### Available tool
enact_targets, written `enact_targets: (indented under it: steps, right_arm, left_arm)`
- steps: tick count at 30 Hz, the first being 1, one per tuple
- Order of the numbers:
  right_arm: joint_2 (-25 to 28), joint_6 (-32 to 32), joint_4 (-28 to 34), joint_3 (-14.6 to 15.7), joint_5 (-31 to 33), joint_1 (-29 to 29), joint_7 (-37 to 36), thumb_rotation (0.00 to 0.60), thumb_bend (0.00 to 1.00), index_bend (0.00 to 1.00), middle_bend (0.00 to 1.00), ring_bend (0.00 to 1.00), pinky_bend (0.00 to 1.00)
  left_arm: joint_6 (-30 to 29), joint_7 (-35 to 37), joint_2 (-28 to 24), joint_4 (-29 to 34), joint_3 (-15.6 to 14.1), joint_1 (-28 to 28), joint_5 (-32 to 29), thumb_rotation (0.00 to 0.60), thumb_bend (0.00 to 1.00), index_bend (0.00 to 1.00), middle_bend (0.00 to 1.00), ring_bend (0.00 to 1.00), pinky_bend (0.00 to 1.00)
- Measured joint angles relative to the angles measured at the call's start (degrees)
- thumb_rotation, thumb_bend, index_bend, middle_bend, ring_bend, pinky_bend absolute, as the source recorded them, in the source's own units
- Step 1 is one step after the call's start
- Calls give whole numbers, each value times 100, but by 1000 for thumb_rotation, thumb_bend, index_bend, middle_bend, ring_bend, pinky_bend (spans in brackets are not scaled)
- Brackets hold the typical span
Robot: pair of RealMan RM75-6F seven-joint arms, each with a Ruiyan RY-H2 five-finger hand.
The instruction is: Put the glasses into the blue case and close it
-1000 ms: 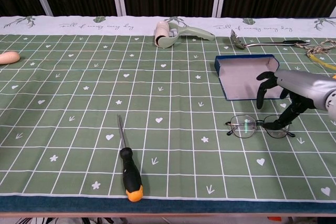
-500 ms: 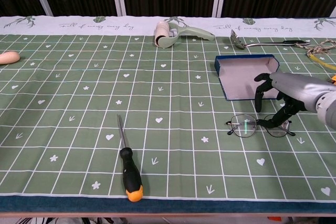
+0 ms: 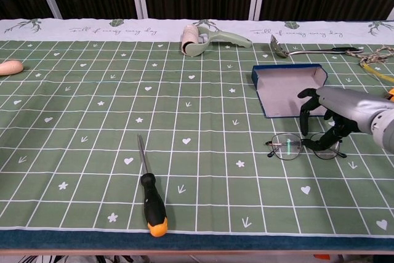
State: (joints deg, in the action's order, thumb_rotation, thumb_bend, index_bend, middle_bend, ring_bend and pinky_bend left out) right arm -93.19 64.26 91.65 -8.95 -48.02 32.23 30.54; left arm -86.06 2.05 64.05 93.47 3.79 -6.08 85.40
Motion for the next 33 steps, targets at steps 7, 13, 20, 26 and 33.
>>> enact_targets:
  steps: [7,13,20,26,33]
  right_arm:
    - [-29,-20,9,12,-12,15,-17,600,451,594,78,108,250]
    - [-65,-47,-26,-4,13,41,-25,600,476,607,78,108,250]
    - [-58,-65,4,-9,35,64,-23,600,507,623,78,108,250]
    - [46,-80,69,-66,21,92,-58,600,512,629,78,108,250]
    - [351,-214,86,-224,-60,225,-103,600,514,630,78,108,250]
  left_arm:
    - [2,4,1,-6,0,1,-1,600,312,95,0,0,0]
    - [3,8,2,-1,3,1,-4,600,312,94,0,0,0]
    - [-4,18,-4,16,9,3,-4,600,312,94,0,0,0]
    - [1,13,-6,23,10,3,-8,600,312,95,0,0,0]
    - [-11,24,-6,18,14,9,-8,600,312,94,0,0,0]
